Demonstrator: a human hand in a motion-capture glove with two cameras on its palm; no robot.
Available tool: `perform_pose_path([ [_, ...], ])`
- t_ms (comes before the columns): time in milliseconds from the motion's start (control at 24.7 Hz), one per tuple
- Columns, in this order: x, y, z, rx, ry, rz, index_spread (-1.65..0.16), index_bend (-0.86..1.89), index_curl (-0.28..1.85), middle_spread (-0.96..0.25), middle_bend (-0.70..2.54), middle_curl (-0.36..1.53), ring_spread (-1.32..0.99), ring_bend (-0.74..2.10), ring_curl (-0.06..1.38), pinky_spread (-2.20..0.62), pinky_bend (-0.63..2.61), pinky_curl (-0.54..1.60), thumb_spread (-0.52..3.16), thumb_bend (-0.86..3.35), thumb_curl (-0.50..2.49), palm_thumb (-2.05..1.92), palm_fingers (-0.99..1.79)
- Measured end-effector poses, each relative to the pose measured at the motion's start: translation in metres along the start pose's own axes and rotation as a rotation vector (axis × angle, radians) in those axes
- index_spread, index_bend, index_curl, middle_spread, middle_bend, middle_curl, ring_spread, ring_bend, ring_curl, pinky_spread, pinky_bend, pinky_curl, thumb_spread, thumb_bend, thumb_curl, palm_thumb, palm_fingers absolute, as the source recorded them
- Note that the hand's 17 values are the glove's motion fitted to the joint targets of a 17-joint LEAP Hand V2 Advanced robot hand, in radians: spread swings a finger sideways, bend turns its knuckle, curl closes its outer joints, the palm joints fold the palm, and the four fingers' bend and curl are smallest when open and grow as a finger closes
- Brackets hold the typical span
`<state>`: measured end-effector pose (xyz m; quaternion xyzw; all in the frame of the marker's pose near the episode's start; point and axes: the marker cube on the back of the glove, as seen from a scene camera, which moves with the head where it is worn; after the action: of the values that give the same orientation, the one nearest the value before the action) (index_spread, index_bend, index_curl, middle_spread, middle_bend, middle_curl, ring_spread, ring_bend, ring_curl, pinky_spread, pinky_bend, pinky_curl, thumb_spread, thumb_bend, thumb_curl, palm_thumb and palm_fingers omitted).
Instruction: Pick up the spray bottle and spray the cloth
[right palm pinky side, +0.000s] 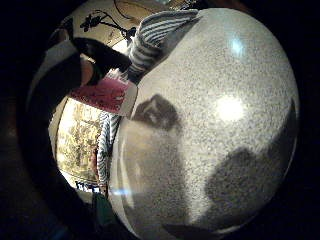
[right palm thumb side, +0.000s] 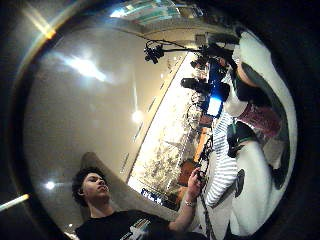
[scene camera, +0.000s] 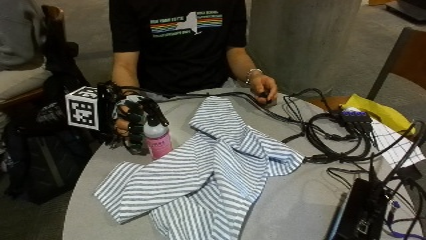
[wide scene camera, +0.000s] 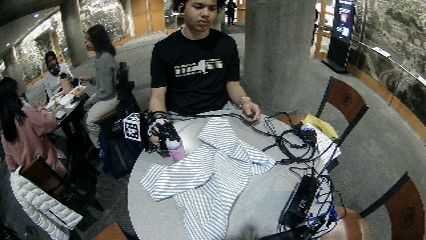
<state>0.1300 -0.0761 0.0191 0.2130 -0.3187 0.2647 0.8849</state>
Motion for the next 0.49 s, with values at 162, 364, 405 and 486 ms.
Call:
perform_pose_path([
  [162, -0.0006, -0.0013, 0.0038, -0.050, 0.013, 0.003, -0.23, 0.13, 0.39, -0.04, 0.22, 0.49, -0.05, 0.32, 0.42, 0.04, 0.42, 0.39, 0.63, -0.07, 0.54, 1.11, 0.72],
  [364, 0.0008, 0.0001, 0.0083, -0.100, 0.009, 0.016, -0.29, 0.09, 0.36, 0.02, 0.15, 0.45, 0.01, 0.25, 0.40, 0.18, 0.49, 0.40, 0.67, -0.06, 0.50, 1.02, 0.45],
  [405, 0.0012, 0.0002, 0.0088, -0.105, 0.010, 0.016, -0.29, 0.08, 0.35, 0.02, 0.15, 0.44, 0.02, 0.25, 0.39, 0.19, 0.49, 0.40, 0.68, -0.06, 0.50, 1.01, 0.43],
  [486, 0.0016, -0.0005, 0.0098, -0.111, 0.013, 0.012, -0.31, 0.09, 0.33, 0.04, 0.16, 0.43, 0.03, 0.24, 0.37, 0.22, 0.49, 0.39, 0.69, -0.05, 0.49, 0.99, 0.42],
])
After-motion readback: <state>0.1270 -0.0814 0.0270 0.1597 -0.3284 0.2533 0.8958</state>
